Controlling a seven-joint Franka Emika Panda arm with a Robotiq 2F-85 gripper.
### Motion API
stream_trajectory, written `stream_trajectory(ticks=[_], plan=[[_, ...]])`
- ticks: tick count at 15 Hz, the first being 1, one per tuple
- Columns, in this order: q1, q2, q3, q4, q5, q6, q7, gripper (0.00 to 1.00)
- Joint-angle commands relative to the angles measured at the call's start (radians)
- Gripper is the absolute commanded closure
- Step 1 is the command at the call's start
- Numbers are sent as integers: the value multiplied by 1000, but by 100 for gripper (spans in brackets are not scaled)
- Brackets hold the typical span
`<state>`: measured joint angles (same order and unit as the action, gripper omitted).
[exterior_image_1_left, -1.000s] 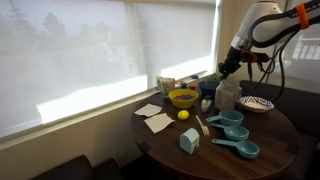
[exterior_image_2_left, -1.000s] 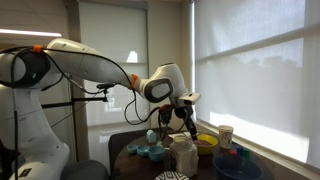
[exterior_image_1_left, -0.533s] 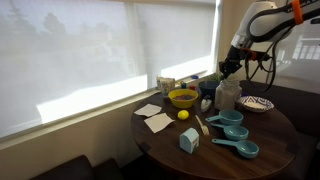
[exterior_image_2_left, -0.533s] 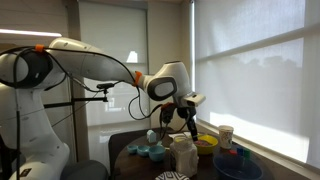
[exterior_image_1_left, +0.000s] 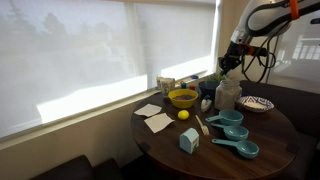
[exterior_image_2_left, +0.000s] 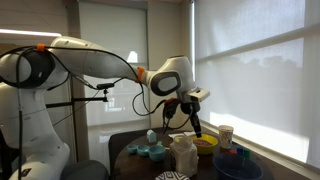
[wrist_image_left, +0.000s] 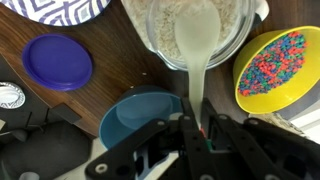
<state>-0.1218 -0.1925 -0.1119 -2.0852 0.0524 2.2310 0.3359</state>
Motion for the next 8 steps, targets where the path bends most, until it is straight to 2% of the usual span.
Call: stream_trajectory(ticks=[1,8], plan=[[-1,0,15,51,16,-55,27,97],[21,-78,53,18,7,-79,31,97]])
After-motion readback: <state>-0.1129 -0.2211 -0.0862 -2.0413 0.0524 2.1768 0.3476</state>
